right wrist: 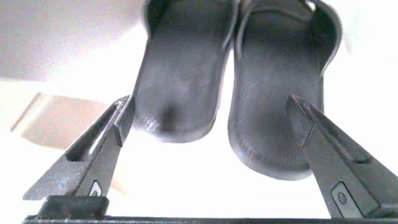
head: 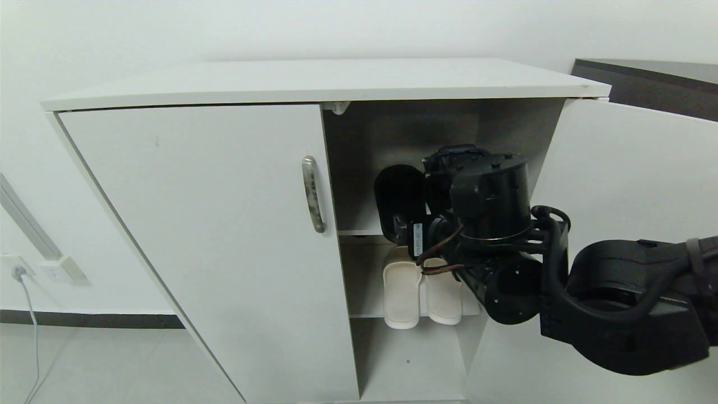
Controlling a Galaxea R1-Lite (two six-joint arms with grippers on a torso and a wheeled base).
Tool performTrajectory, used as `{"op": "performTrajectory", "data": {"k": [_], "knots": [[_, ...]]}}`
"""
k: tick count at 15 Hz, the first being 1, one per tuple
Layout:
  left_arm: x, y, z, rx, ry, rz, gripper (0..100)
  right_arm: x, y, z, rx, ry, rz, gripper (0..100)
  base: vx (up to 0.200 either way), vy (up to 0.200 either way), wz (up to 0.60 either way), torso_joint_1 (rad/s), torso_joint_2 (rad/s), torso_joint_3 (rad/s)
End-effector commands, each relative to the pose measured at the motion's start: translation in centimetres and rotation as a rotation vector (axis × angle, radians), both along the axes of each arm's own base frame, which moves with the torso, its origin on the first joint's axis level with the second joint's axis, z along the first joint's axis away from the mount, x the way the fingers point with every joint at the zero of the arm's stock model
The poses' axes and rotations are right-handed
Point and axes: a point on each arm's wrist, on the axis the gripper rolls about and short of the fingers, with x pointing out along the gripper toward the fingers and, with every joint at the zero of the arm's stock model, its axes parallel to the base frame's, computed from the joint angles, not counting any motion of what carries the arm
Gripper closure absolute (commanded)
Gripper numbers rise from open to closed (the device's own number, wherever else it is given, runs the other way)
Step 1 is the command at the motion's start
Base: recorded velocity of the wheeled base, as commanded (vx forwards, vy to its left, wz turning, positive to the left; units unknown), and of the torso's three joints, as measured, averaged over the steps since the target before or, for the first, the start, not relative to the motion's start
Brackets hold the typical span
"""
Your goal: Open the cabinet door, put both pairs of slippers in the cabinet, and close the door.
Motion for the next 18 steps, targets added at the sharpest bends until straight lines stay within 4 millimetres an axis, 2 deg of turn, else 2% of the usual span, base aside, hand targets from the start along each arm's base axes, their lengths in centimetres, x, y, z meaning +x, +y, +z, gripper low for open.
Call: {"op": "performTrajectory", "data": {"k": [1, 13, 18], "knots": [[0.00, 0.00, 0.00, 0.000, 0.000, 0.000, 100, -0.58, -0.14, 0.11, 0.006, -0.005, 0.012, 100, 0.000, 0.000, 0.00, 0.000, 0.00, 0.000], [0.00, 0.00, 0.00, 0.000, 0.000, -0.001, 100, -0.73, 0.12, -0.23, -0.002, -0.001, 0.020, 100, 0.000, 0.000, 0.00, 0.000, 0.00, 0.000], [0.00, 0.00, 0.00, 0.000, 0.000, -0.001, 100, -0.87, 0.10, -0.43, -0.008, 0.003, 0.020, 100, -0.200, 0.000, 0.00, 0.003, 0.00, 0.005]]}}
